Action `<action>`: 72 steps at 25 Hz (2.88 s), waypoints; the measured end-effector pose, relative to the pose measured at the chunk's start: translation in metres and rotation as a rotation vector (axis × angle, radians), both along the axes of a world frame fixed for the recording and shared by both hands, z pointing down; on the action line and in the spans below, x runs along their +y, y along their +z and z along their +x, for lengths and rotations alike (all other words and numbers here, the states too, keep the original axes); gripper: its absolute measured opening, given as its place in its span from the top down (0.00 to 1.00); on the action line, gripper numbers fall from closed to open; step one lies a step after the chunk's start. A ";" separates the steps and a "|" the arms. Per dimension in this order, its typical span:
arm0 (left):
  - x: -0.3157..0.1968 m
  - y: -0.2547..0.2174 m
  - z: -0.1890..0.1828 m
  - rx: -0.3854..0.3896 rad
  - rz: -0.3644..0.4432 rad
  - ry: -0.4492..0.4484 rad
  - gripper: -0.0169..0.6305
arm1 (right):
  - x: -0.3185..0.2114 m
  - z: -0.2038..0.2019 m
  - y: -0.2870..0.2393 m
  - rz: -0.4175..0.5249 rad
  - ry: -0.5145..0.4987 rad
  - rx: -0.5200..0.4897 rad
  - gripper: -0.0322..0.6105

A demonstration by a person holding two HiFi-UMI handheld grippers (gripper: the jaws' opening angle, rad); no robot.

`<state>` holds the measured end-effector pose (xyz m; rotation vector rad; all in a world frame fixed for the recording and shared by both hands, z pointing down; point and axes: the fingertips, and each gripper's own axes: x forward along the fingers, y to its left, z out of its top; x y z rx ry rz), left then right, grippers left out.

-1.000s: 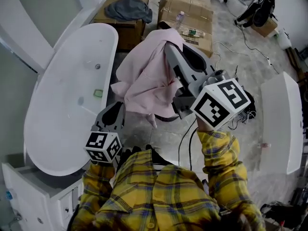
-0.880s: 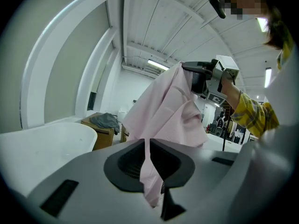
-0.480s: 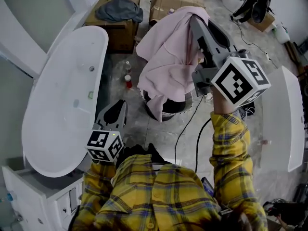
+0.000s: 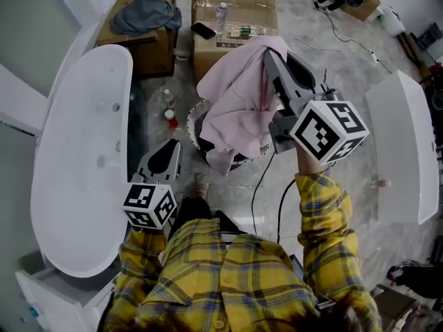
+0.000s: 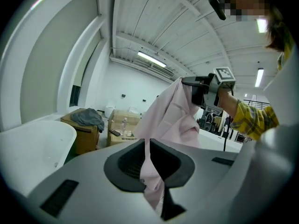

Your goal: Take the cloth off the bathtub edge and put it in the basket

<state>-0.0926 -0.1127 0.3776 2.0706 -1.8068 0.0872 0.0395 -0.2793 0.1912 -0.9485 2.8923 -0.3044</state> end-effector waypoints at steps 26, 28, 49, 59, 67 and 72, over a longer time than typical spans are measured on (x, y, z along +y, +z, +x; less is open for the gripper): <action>-0.171 0.042 -0.004 0.034 -0.077 0.351 0.92 | -0.019 -0.002 0.200 -0.285 0.215 0.131 0.85; -0.173 0.054 0.001 0.037 -0.101 0.367 0.92 | -0.016 -0.001 0.220 -0.316 0.222 0.156 0.85; -0.173 0.199 0.043 0.045 -0.382 0.330 0.92 | -0.009 0.010 0.405 -0.593 0.079 0.342 0.85; -0.161 0.254 0.047 0.073 -0.481 0.289 0.92 | 0.002 -0.003 0.475 -0.654 -0.036 0.466 0.85; -0.150 0.286 0.044 0.052 -0.541 0.284 0.92 | 0.017 0.000 0.504 -0.629 -0.019 0.626 0.80; -0.143 0.292 0.042 0.058 -0.555 0.291 0.92 | 0.024 -0.013 0.501 -0.630 -0.055 0.594 0.80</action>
